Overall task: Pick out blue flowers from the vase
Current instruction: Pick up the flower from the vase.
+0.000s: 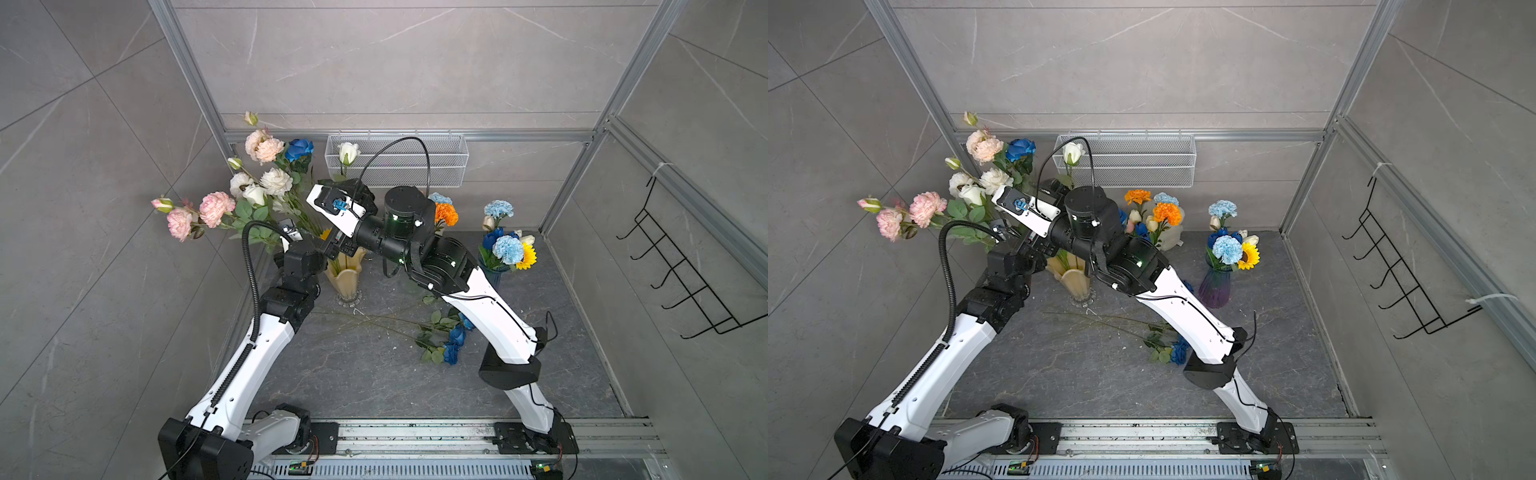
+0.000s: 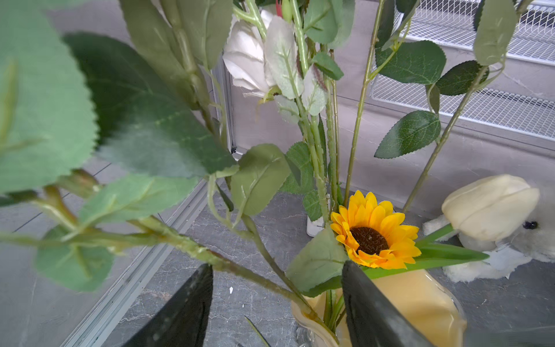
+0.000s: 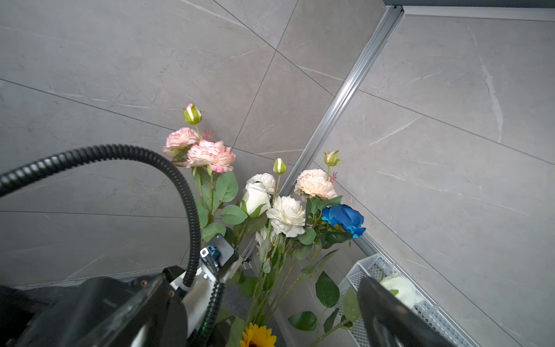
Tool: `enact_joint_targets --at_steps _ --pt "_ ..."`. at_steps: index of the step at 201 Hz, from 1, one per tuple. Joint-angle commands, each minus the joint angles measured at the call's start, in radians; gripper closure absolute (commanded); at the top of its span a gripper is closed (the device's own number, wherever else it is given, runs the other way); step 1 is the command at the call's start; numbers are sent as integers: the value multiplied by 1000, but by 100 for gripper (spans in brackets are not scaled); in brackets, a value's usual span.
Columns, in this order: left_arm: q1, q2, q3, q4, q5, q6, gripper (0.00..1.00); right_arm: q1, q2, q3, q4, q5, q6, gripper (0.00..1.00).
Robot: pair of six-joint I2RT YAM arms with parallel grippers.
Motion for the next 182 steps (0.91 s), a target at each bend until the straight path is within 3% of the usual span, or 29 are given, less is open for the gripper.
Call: enact_joint_targets --at_steps 1,21,43,92,134,182 --pt "-2 -53 45 -14 -9 24 30 1 -116 -111 -67 -59 72 0" --pt "-2 -95 52 -61 25 23 30 1 -181 -234 -122 -158 137 0" --pt "-2 -155 64 -115 70 34 30 10 -212 -341 -160 -185 173 4" --pt "-2 -265 118 -235 64 63 30 30 -150 -350 -179 -178 221 15" --pt "-2 -335 140 -355 -33 79 30 33 81 -101 -227 -52 258 17" --pt "-2 -344 92 -444 -17 -1 29 16 336 135 -90 136 277 15"
